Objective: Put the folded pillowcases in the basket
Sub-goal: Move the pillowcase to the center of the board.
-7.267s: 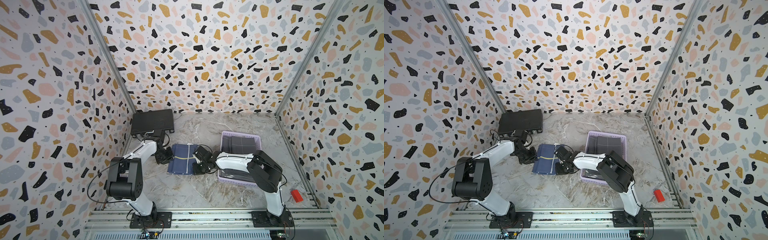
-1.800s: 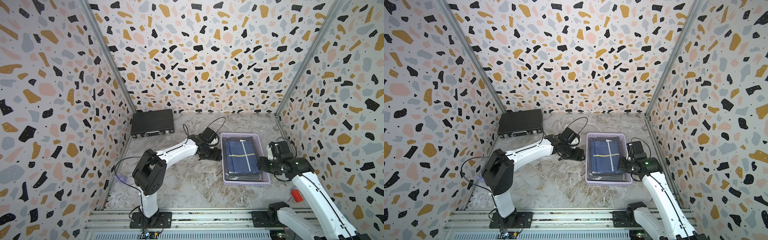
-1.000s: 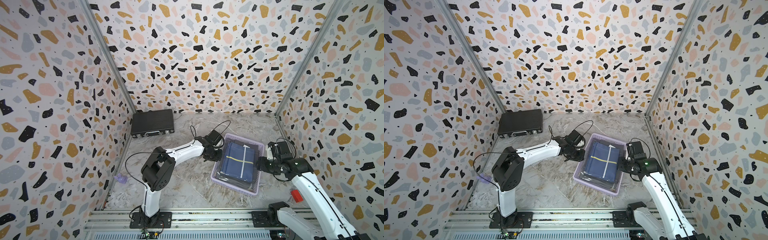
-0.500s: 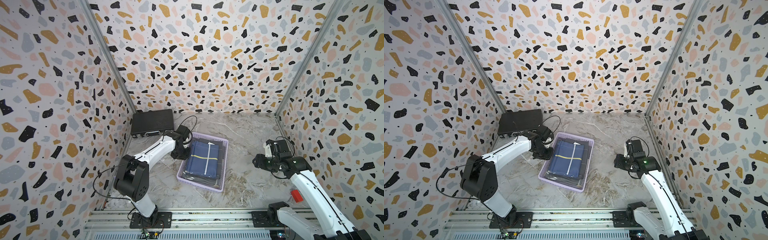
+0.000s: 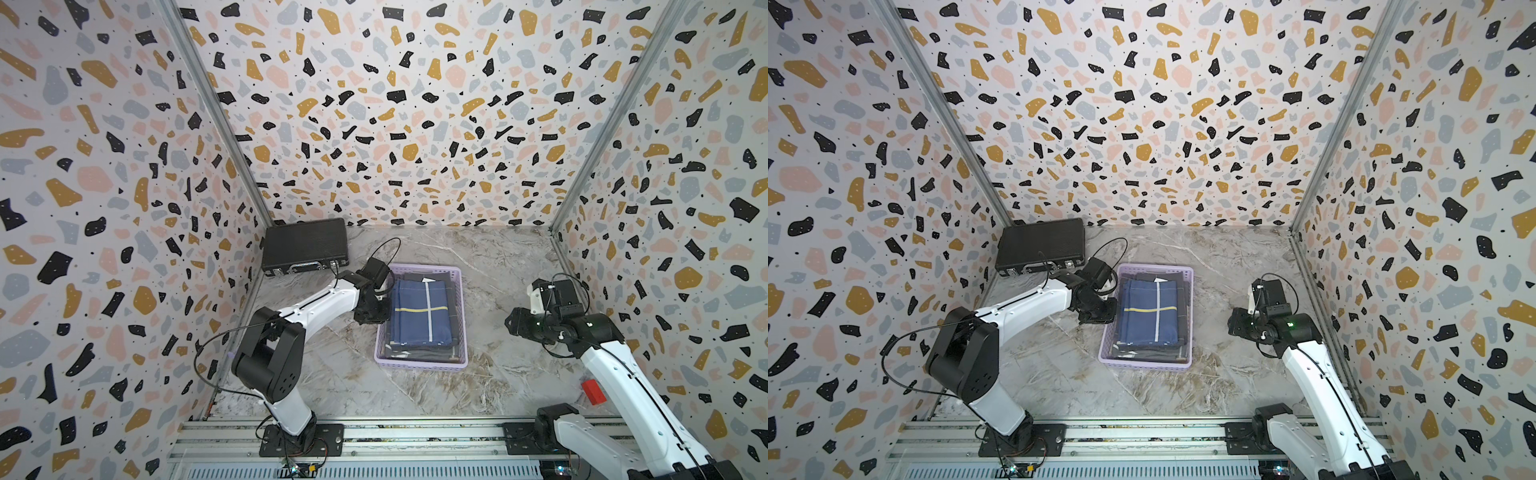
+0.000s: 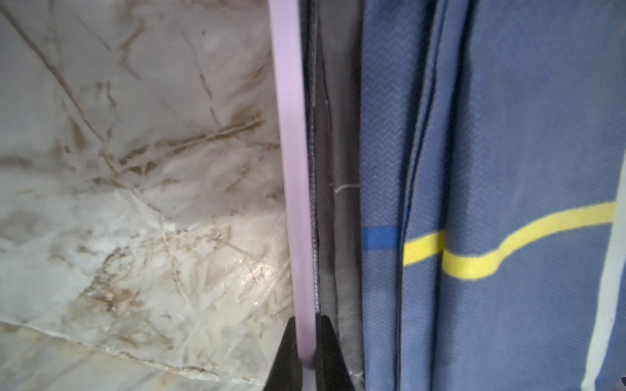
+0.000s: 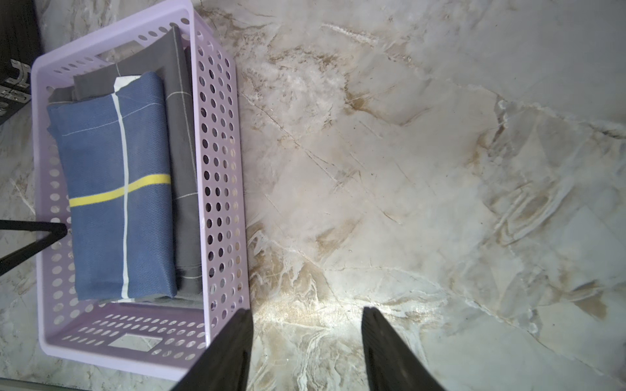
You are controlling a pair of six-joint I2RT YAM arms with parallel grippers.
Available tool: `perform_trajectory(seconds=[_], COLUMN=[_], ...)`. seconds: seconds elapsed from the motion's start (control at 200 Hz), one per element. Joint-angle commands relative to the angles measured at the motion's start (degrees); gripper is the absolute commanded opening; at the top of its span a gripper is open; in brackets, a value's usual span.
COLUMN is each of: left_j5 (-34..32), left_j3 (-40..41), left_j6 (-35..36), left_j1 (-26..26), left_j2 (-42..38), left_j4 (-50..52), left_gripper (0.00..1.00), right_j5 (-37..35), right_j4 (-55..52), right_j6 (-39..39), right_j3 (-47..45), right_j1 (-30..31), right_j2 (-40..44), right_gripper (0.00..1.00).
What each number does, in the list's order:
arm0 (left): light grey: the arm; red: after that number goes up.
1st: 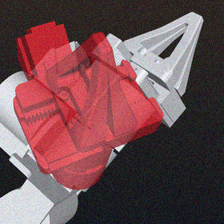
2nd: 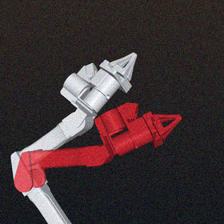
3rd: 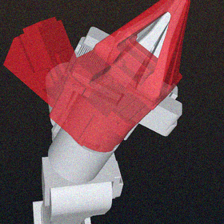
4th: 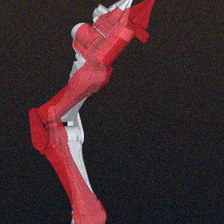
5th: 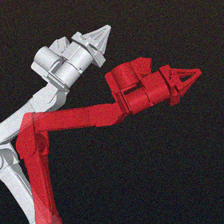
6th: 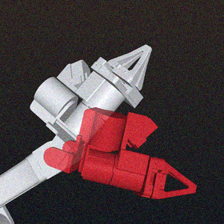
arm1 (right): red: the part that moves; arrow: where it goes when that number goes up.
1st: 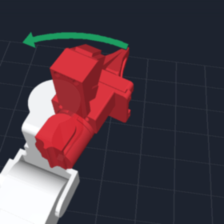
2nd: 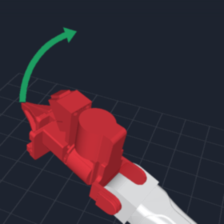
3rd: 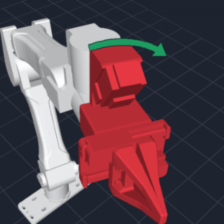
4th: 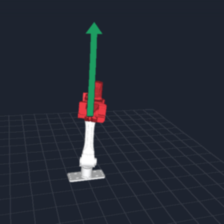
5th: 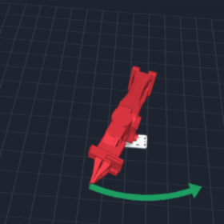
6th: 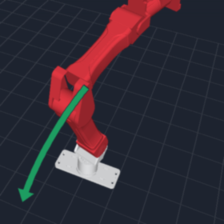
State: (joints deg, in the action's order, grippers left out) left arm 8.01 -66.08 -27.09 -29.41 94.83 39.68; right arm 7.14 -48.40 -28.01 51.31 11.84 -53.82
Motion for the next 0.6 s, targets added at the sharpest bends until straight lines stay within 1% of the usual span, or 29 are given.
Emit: perform_trajectory(seconds=[0.0, 0.085, 0.11, 0.135, 0.21, 0.22, 0.245, 0.25, 0.255, 0.265, 0.31, 0.335, 0.34, 0.35, 0.355, 0.365, 0.431, 0.511, 0.596], left_j5=[-3.1, -2.4, -2.5, -2.8, -3.2, -3.2, -3.5, -3.7, -3.7, -4.0, -4.5, -4.5, -4.5, -4.5, -4.5, -4.5, -5.5, -10.4, -20.8], left_j3=[2.5, 3.2, 3.2, 3.1, 2.4, 2.2, 2.0, 1.9, 1.9, 1.8, 1.5, 1.4, 1.3, 1.3, 1.3, 1.3, 1.1, 1.0, 1.0], left_j6=[-3.2, -2.7, -2.3, -2.0, -1.2, -1.1, -1.1, -1.1, -1.1, -1.1, -1.3, -1.5, -1.5, -1.5, -1.6, -1.6, -1.1, -0.2, 0.9], left_j1=[-0.2, -0.2, -0.2, -0.1, 0.3, 0.3, 0.5, 0.5, 0.5, 0.5, 0.5, 0.5, 0.5, 0.5, 0.4, 0.5, 0.4, 0.1, -0.4], left_j2=[-3.0, -3.6, -3.5, -3.6, -3.4, -3.4, -3.5, -3.5, -3.6, -3.8, -4.7, -5.4, -5.6, -5.9, -6.1, -6.4, -9.4, -14.8, -22.3], left_j4=[0.0, 0.0, 0.0, 0.0, 0.5, 0.5, 0.7, 0.7, 0.7, 0.8, 1.0, 1.0, 1.0, 1.0, 1.0, 1.0, 1.2, 2.6, 4.2], left_gripper=[0.00, 0.00, 0.02, 0.05, 0.20, 0.23, 0.30, 0.31, 0.33, 0.36, 0.51, 0.70, 0.75, 0.91, 0.96, 0.99, 1.00, 1.00, 1.00], right_j5=[-0.2, -0.2, -0.3, -0.3, 0.0, 0.0, 0.1, 0.2, 0.2, 0.3, 1.1, 1.5, 1.6, 1.6, 1.6, 1.5, 0.9, 0.3, 2.5], right_j4=[-1.0, -1.3, -1.3, -1.3, -1.4, -1.4, -1.3, -1.3, -1.3, -1.3, -0.9, -0.6, -0.5, -0.5, -0.5, -0.4, -0.3, 0.2, 2.2], right_j6=[0.3, 0.2, 0.2, 0.1, 0.2, 0.2, 0.3, 0.3, 0.4, 0.4, 1.0, 1.4, 1.5, 1.6, 1.6, 1.6, 2.0, 3.4, 7.1], right_j3=[-0.2, 0.0, 0.0, 0.1, 0.1, 0.1, 0.2, 0.1, 0.1, 0.1, 0.0, 0.1, 0.1, 0.1, 0.2, 0.3, 1.3, 3.7, 7.5], right_j1=[-0.2, -0.2, -0.2, -0.2, -0.2, -0.2, -0.2, -0.2, -0.2, -0.2, -0.2, -0.2, -0.2, -0.2, -0.2, -0.2, -0.2, -0.2, -0.2], right_j2=[0.8, 1.0, 1.1, 1.1, 1.0, 0.9, 0.8, 0.8, 0.8, 0.8, 0.7, 0.6, 0.6, 0.5, 0.4, 0.3, -0.3, -1.4, -3.3], right_gripper=[0.57, 0.57, 0.57, 0.57, 0.60, 0.64, 0.87, 0.89, 0.94, 0.98, 1.00, 1.00, 1.00, 1.00, 1.00, 1.00, 1.00, 1.00, 1.00])
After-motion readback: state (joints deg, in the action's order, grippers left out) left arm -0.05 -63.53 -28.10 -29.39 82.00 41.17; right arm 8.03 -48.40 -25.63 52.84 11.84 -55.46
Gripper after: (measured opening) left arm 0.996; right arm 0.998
